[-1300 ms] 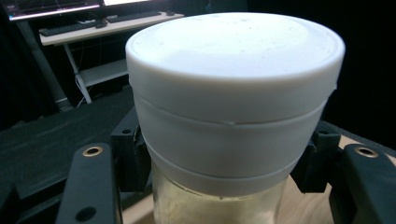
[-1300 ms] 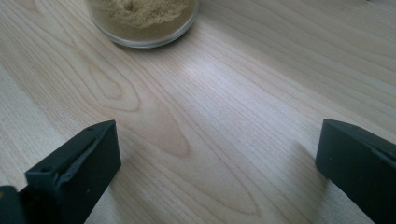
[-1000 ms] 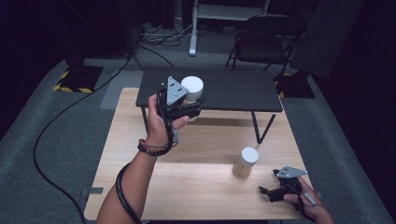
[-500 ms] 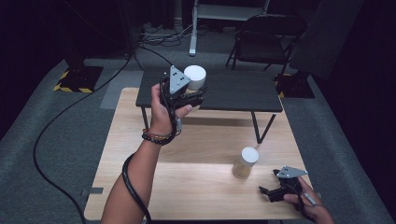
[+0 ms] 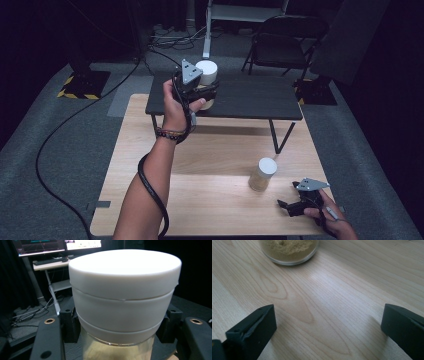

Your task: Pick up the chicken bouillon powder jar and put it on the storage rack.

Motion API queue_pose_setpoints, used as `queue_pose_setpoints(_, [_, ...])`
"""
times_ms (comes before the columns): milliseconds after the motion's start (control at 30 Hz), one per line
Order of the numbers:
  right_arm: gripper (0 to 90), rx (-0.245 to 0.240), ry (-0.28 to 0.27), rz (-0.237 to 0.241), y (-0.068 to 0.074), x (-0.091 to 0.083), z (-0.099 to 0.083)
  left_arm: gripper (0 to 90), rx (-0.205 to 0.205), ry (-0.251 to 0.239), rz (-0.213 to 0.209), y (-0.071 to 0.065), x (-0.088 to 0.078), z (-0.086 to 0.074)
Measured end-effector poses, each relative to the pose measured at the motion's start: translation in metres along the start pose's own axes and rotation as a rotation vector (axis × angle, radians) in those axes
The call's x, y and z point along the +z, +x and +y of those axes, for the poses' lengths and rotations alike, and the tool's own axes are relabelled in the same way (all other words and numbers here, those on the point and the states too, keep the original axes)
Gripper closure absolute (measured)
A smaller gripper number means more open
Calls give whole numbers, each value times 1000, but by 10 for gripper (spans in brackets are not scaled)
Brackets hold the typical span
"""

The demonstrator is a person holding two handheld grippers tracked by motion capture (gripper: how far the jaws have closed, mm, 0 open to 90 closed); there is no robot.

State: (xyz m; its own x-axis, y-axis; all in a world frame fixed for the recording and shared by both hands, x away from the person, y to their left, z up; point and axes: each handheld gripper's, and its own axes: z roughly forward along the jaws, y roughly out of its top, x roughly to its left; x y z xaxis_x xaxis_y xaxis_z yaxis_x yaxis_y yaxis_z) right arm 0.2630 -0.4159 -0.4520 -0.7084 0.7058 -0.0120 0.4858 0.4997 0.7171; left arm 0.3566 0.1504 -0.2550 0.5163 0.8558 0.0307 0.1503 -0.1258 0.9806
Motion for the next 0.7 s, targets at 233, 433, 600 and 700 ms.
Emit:
queue_pose_setpoints(233, [0, -1, -1, 0, 0, 0, 0, 354, -17, 9, 11, 10, 11, 1])
queue_pose_setpoints(433, [0, -1, -1, 0, 0, 0, 0, 354, -41, 24, 28, 18, 17, 2])
queue_pose_setpoints(600, [0, -1, -1, 1, 0, 0, 0, 354, -39, 44, 44, 20, 22, 3])
queue_pose_setpoints(700, [0, -1, -1, 1, 0, 0, 0, 354, -54, 49, 46, 23, 24, 2])
